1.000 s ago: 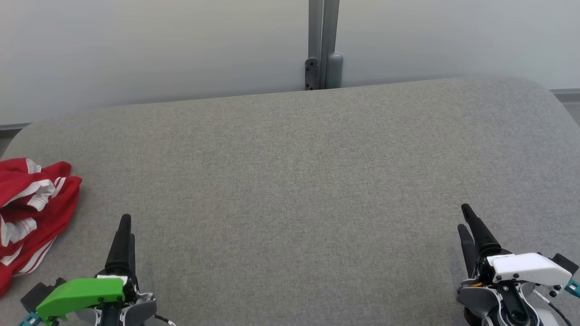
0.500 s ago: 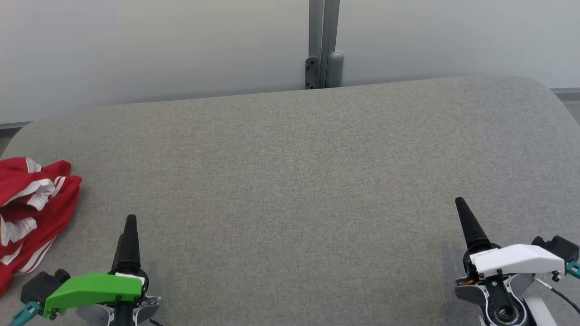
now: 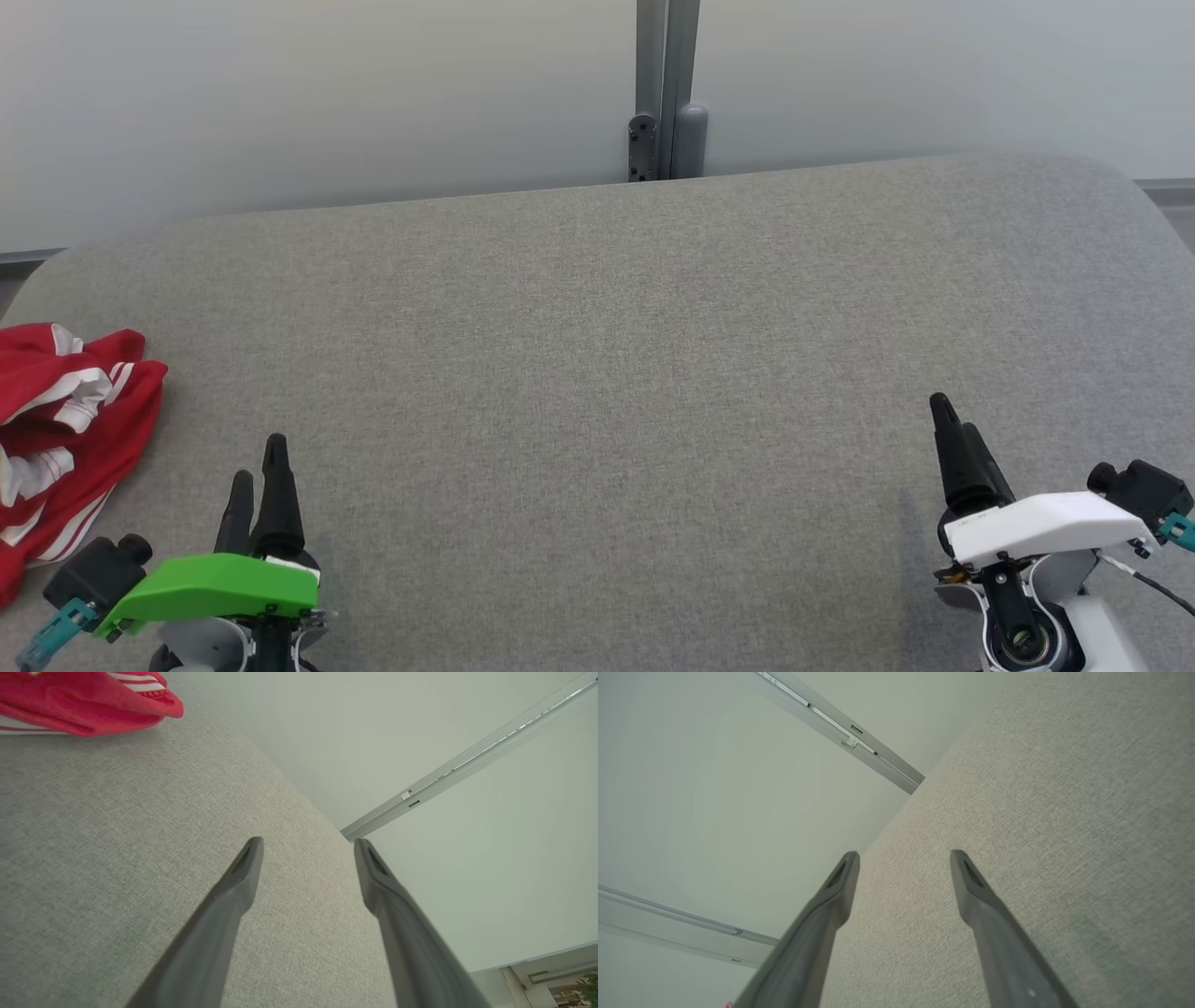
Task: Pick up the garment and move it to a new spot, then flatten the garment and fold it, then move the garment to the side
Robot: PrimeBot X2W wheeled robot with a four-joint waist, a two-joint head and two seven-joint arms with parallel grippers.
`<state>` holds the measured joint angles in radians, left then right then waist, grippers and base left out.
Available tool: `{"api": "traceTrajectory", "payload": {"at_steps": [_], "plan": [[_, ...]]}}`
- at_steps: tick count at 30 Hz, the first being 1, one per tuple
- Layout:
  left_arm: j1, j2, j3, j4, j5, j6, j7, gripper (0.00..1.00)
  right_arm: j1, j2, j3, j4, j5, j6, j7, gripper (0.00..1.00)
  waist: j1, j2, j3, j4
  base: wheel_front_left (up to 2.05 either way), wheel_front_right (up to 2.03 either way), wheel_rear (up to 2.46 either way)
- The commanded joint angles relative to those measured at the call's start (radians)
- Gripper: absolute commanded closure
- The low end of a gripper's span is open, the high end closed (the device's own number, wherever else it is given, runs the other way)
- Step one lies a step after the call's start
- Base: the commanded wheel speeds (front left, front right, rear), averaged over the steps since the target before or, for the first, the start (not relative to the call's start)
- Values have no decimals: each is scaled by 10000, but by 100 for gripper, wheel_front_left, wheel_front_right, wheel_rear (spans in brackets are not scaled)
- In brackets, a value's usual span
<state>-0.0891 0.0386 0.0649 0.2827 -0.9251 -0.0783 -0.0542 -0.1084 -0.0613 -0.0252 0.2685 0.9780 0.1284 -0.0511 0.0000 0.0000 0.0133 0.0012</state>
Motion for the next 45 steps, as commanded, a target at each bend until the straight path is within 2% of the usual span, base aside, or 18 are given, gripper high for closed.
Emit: {"api": "traceTrajectory", "payload": {"at_steps": [1,21,45], "plan": [[-54,71,-9,-104,382,45,-98,0,-282,-61,23,-139,-379,25,-120,0,0,0,5,-3,0,0,0],[-14,99,-297,154,3117,321,-723,0,-490,-88,262,239,-3103,29,-752,0,0,0,81,4,0,0,0],[161,147,-608,382,5849,549,-1335,0,-528,-110,428,576,-5683,32,-1359,0,0,0,87,-12,0,0,0]]}}
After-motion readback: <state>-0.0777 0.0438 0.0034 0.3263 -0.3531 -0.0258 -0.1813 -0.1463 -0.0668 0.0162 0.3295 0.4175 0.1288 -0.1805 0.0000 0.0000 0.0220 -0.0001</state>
